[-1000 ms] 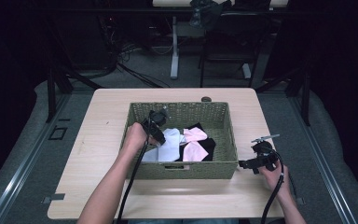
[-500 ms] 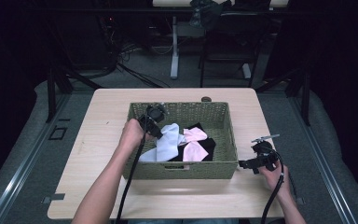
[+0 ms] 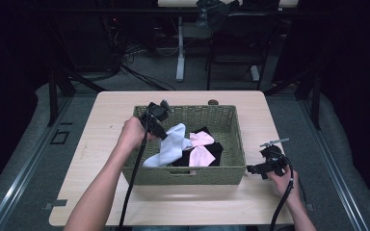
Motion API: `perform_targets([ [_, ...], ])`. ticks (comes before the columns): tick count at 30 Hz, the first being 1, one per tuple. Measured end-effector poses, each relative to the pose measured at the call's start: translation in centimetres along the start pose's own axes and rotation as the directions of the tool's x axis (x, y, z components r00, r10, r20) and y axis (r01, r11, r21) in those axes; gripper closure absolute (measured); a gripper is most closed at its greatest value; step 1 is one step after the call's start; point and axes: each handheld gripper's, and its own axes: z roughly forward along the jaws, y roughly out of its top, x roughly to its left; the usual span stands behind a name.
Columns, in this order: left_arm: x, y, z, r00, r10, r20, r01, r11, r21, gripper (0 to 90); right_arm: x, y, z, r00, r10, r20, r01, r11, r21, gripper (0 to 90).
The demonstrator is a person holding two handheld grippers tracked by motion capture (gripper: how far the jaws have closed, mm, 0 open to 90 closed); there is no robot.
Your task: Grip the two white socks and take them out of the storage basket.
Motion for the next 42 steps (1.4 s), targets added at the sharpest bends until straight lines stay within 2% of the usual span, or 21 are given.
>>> perform_targets([
  [5,-0.3,0.3,-2.0,0.9998,0.016,0.011,-0.016,0.9999,-0.004,86.7,0.0,0.0,0.0,1.0,0.0,-0.001,0.0,1.0,0.002,5.3],
  [9,-0.3,0.4,-2.9,0.9997,0.02,0.015,-0.02,0.9998,0.002,86.7,0.0,0.0,0.0,1.0,0.001,-0.002,-0.001,1.0,0.001,5.3],
  [10,-0.3,0.5,-3.1,0.9996,0.025,0.01,-0.026,0.9997,0.006,86.7,0.0,0.0,0.1,1.0,0.009,-0.003,-0.009,1.0,-0.009,5.3],
  [15,-0.1,0.7,-4.7,0.9999,0.015,-0.005,-0.015,0.9998,-0.01,86.7,-0.1,0.0,-0.1,0.9999,-0.01,0.009,0.01,1.0,0.012,5.3],
  [17,-0.1,0.8,-5.2,0.9997,0.023,-0.011,-0.023,0.9997,-0.006,86.7,-0.1,0.0,-0.1,0.9999,-0.013,0.005,0.013,1.0,0.014,5.3],
  [30,0.2,1.4,-7.5,0.9991,0.022,-0.036,-0.022,0.9997,-0.005,86.7,-0.1,0.0,0.0,0.9999,-0.012,0.004,0.012,1.0,0.009,5.3],
  [32,0.3,1.6,-8.0,0.999,0.021,-0.039,-0.022,0.9997,-0.008,86.7,-0.1,-0.1,0.1,1.0,-0.002,0.007,0.002,1.0,-0.005,5.3],
  [33,0.3,1.6,-8.2,0.999,0.021,-0.04,-0.021,0.9997,-0.008,86.7,-0.1,0.0,0.0,0.9999,-0.013,0.004,0.013,1.0,0.01,5.3],
  [42,0.8,2.1,-9.8,0.9983,0.009,-0.057,-0.009,1.0,0.002,86.7,-0.1,0.0,0.0,0.9999,-0.013,0.005,0.013,1.0,0.009,5.3],
])
